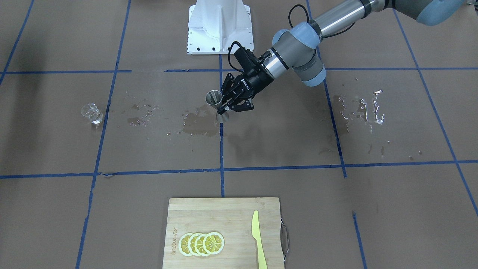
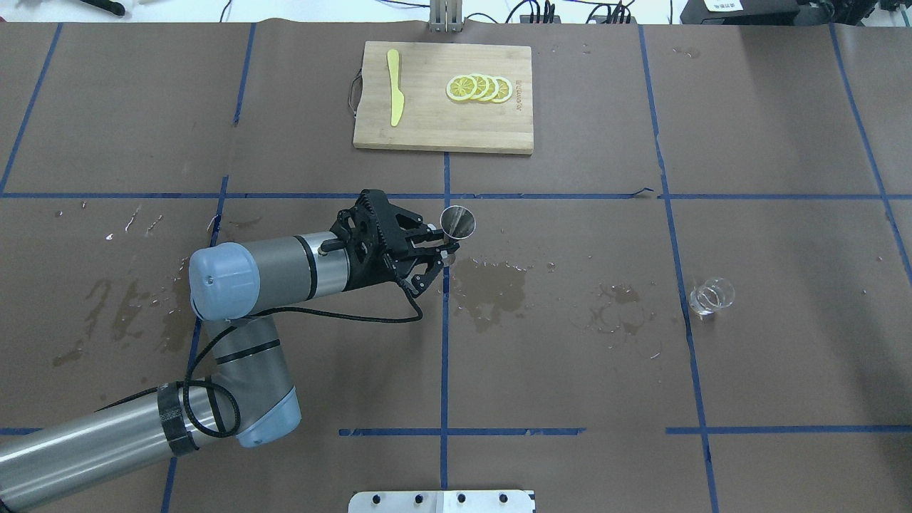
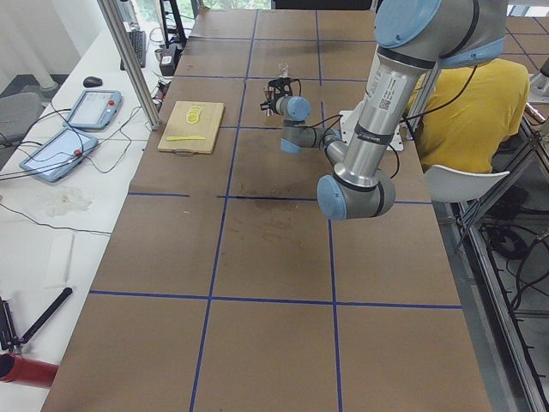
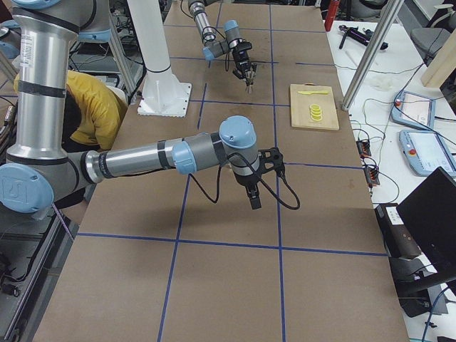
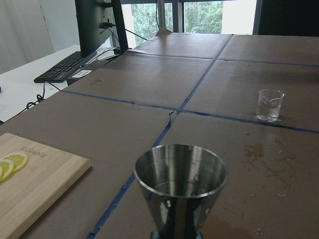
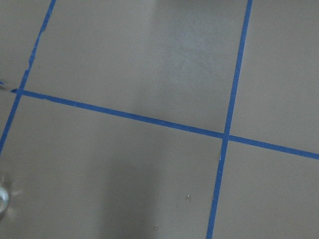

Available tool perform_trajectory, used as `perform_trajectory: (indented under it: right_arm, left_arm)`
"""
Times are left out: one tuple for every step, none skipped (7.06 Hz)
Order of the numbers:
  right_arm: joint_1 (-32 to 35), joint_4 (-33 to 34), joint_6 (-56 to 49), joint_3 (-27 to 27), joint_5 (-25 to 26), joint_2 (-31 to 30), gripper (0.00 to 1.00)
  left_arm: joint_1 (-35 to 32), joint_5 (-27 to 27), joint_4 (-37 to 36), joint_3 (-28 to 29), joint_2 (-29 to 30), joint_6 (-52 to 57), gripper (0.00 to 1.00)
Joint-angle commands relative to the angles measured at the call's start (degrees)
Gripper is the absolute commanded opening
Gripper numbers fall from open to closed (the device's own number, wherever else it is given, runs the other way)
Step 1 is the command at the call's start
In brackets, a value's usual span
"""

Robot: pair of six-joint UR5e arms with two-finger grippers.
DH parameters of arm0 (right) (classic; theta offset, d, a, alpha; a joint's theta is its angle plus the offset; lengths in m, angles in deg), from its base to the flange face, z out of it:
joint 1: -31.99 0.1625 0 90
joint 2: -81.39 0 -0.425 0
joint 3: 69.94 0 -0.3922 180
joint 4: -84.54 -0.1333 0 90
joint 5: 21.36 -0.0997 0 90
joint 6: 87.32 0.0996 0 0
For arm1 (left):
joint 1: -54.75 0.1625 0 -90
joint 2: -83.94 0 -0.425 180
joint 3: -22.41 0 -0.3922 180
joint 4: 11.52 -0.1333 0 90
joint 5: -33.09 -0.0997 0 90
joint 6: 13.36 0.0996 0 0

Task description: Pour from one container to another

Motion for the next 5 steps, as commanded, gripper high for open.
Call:
perform_trajectory:
  right_arm:
    - [-1.7,-6.4,10.8,1.6,-0.1,-0.6,1.00]
    - [-5.1,-6.5,16.2,3.7,0.7,-0.6,1.00]
    - [-10.0,-6.5,23.1,6.9,3.8,-0.5,1.00]
    - [-15.6,-6.5,30.7,10.0,7.6,-0.4,1.00]
    - [-20.4,-6.5,36.9,12.4,10.7,-0.4,1.00]
  left_arm:
    - [0.0,4.9,1.5,0.4,0.6,0.4,0.00]
    - [-0.3,6.8,2.9,0.4,0.6,3.0,0.00]
    - [-0.8,7.0,3.0,0.4,0.6,7.2,0.00]
    - [-1.4,7.9,3.1,0.4,0.6,7.4,0.00]
    - [-1.5,7.9,3.7,0.4,0.6,7.1,0.00]
